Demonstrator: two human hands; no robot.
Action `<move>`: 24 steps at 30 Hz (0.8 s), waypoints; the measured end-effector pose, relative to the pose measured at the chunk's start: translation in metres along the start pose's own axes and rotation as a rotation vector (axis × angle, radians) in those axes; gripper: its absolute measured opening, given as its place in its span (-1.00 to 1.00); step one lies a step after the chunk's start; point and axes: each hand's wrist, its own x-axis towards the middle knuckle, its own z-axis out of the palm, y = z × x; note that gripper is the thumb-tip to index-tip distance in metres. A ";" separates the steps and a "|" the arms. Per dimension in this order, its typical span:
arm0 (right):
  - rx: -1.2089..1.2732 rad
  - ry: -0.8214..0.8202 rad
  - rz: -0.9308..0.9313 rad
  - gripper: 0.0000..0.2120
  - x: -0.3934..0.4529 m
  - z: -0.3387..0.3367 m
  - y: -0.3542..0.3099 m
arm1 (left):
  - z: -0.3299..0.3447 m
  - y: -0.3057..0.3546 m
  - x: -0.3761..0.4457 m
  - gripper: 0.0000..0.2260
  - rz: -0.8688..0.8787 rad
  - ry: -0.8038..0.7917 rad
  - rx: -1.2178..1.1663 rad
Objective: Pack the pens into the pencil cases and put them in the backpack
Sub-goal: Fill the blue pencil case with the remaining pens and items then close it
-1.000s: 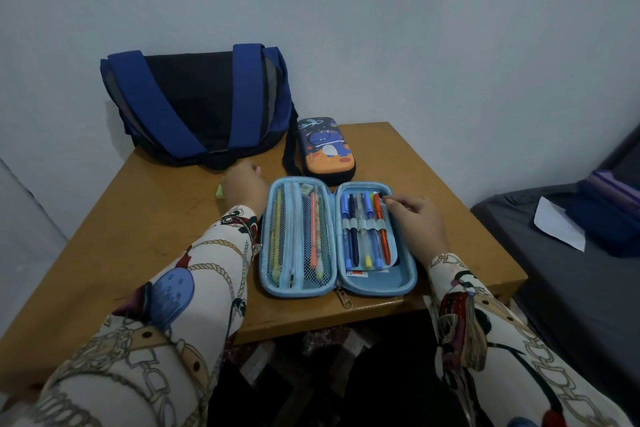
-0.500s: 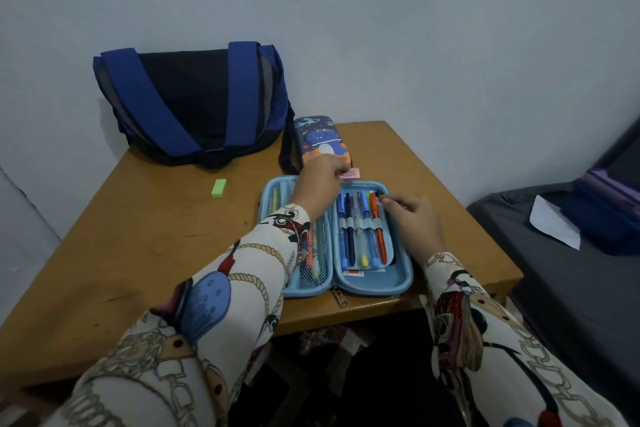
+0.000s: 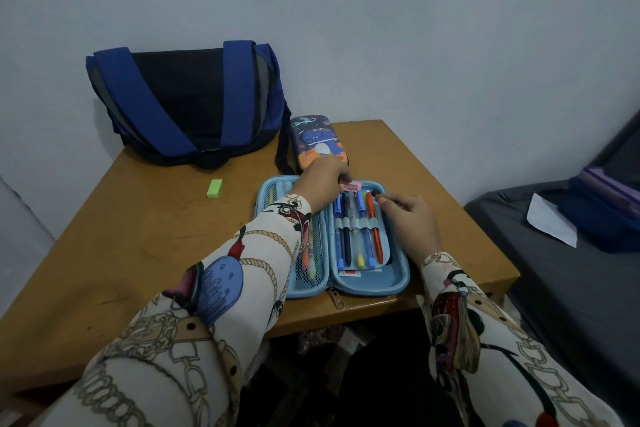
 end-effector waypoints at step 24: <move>-0.021 0.001 0.002 -0.83 0.001 0.000 0.001 | -0.001 0.002 -0.002 -0.71 0.076 -0.129 0.097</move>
